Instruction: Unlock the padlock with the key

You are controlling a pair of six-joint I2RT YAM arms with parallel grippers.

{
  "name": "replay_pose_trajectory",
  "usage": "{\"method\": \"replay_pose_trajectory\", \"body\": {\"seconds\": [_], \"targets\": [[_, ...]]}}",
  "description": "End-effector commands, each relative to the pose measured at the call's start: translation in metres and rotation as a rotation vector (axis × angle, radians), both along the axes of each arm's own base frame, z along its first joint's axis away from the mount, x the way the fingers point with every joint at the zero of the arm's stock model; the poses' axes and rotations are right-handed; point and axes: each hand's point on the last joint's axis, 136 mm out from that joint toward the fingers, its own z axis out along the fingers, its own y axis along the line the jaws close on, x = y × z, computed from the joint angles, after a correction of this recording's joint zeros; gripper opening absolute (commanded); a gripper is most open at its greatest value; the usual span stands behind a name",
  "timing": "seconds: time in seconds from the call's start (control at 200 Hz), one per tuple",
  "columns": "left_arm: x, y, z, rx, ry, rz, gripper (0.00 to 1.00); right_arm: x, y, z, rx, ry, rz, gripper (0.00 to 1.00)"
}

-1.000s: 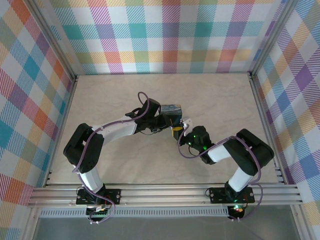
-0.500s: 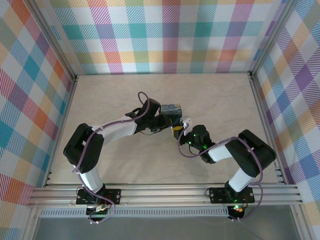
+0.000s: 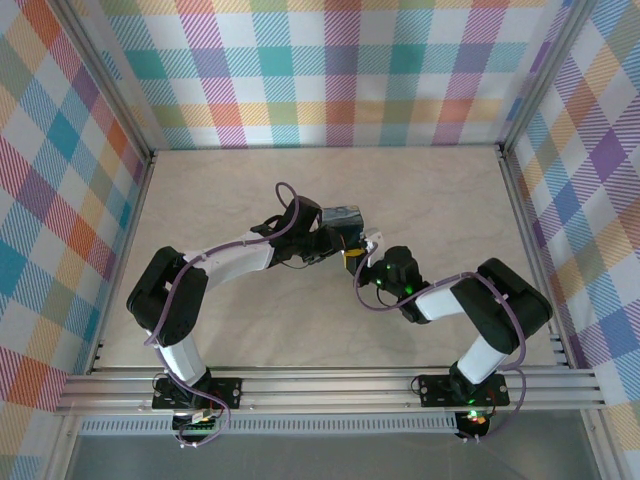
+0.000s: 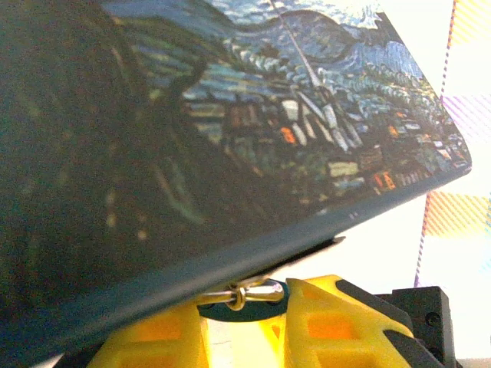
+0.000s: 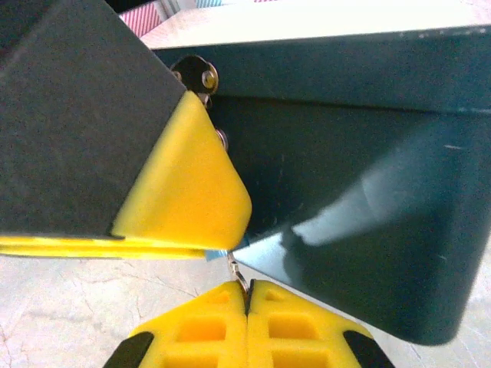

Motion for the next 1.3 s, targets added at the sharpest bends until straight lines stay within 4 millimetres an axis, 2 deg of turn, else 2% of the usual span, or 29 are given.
{"method": "replay_pose_trajectory", "body": {"seconds": [0.0, 0.285, 0.44, 0.68, 0.855, 1.1, 1.295], "targets": [[-0.025, -0.026, 0.000, -0.047, 0.039, -0.100, 0.00, 0.015, 0.024, 0.080, 0.178, -0.204, 0.051, 0.01], [-0.027, -0.026, -0.010, -0.050, 0.060, -0.092, 0.00, 0.017, 0.028, 0.095, 0.210, -0.221, 0.062, 0.02], [-0.027, -0.028, -0.012, -0.060, 0.068, -0.097, 0.00, 0.017, 0.030, 0.091, 0.219, -0.202, 0.068, 0.02], [-0.028, -0.026, -0.025, -0.035, 0.078, -0.094, 0.00, 0.010, 0.026, 0.063, 0.198, -0.131, 0.056, 0.01], [-0.028, -0.023, -0.037, -0.016, 0.092, -0.091, 0.00, -0.004, 0.031, 0.037, 0.160, -0.071, 0.078, 0.01], [-0.029, -0.022, -0.050, -0.023, 0.107, -0.085, 0.00, -0.016, 0.022, 0.002, 0.119, 0.010, 0.050, 0.01], [-0.029, -0.020, -0.052, -0.029, 0.113, -0.079, 0.09, -0.021, 0.015, -0.018, 0.121, 0.076, 0.011, 0.02]]}}
